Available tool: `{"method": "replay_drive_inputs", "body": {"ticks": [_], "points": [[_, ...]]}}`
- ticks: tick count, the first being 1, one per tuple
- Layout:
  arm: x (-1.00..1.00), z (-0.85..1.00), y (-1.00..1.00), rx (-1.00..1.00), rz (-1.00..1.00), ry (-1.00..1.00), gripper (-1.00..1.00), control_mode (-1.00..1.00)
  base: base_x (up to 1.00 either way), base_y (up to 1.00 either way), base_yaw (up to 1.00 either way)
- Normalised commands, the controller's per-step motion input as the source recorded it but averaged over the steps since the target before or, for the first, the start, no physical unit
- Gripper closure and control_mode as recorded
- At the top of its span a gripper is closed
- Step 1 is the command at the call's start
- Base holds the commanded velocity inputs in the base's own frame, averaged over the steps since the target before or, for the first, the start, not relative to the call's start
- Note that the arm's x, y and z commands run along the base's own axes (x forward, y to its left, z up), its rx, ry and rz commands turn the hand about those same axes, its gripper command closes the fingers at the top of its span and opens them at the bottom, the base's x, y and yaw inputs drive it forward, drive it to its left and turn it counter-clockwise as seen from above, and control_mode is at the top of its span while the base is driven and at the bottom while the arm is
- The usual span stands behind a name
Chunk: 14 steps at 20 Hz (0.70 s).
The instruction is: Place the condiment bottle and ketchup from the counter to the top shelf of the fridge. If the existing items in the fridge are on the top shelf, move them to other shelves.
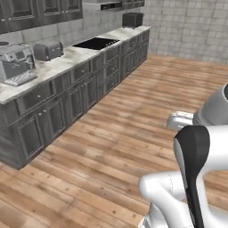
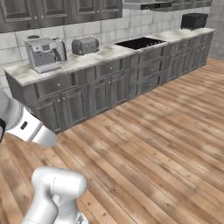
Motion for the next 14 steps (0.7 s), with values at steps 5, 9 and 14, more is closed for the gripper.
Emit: {"method": "replay_drive_inputs", "body": {"ticks": [5,9,14], "points": [[0.00,0.00,0.00,0.00,0.00,0.00,-1.00,1.00,0.56,0.00,-0.63],[0.00,0.00,0.00,0.00,0.00,0.00,-1.00,1.00,0.85,0.00,-0.56],[0.00,0.00,0.00,0.00,0.00,0.00,-1.00,1.00,1.00,0.00,-0.48]]}}
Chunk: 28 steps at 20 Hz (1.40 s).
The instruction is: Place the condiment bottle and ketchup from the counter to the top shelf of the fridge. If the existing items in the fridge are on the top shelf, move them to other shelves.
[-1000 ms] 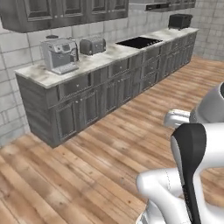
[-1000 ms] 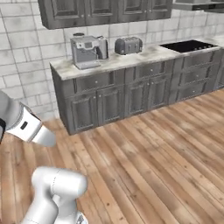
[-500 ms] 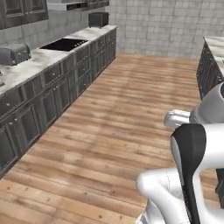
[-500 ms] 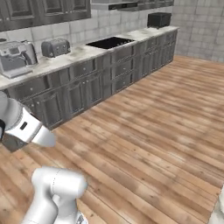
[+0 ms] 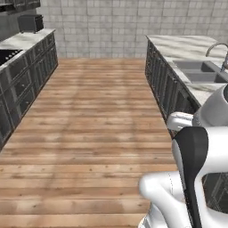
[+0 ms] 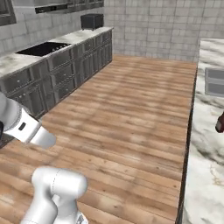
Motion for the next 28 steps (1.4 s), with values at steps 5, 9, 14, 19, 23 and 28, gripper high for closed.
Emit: {"method": "replay_drive_inputs", "body": {"ticks": [5,9,14,19,23,28], "points": [[0.00,0.00,0.00,0.00,0.00,0.00,-1.00,1.00,0.97,0.00,-0.53],[0.00,0.00,0.00,0.00,0.00,0.00,-1.00,1.00,0.85,0.12,-0.58],[0.00,0.00,0.00,0.00,0.00,0.00,-1.00,1.00,0.71,0.38,-0.65],[0.00,0.00,0.00,0.00,0.00,0.00,-1.00,1.00,0.46,0.55,-0.72],[0.00,0.00,0.00,0.00,0.00,0.00,-1.00,1.00,0.49,0.55,-0.72],[0.00,0.00,0.00,0.00,0.00,0.00,-1.00,1.00,0.49,0.69,-0.74]]}}
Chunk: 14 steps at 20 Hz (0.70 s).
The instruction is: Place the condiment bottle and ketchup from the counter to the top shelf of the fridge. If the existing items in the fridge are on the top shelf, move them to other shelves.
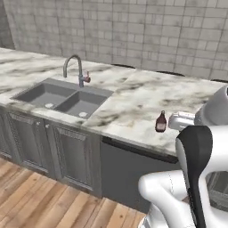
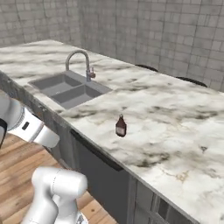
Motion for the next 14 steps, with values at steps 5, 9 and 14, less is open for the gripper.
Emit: {"method": "replay_drive_inputs", "body": {"ticks": [5,9,14], "points": [[0.00,0.00,0.00,0.00,0.00,0.00,-1.00,1.00,0.78,0.63,-0.65],[0.00,0.00,0.00,0.00,0.00,0.00,-1.00,1.00,0.54,0.08,-0.61],[0.00,0.00,0.00,0.00,0.00,0.00,-1.00,1.00,0.00,-0.24,-0.37]]}}
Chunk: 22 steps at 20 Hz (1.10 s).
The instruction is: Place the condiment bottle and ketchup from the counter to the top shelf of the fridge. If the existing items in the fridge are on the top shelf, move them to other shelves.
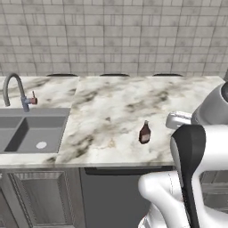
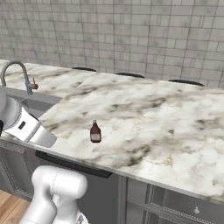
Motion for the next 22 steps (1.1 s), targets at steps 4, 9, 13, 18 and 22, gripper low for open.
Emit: {"method": "replay_drive_inputs", "body": {"ticks": [4,9,13,18,22], "points": [[0.00,0.00,0.00,0.00,0.00,0.00,-1.00,1.00,0.00,0.00,-0.03],[0.00,0.00,0.00,0.00,0.00,0.00,-1.00,1.00,0.00,0.00,0.00],[0.09,0.00,-0.25,0.00,0.01,0.00,-1.00,-1.00,0.00,-0.01,0.00],[0.38,0.00,-0.84,0.05,0.14,0.00,-1.00,-1.00,0.00,0.00,0.00],[0.43,-0.11,-1.00,0.06,0.31,0.00,-1.00,-1.00,0.00,0.00,0.00]]}}
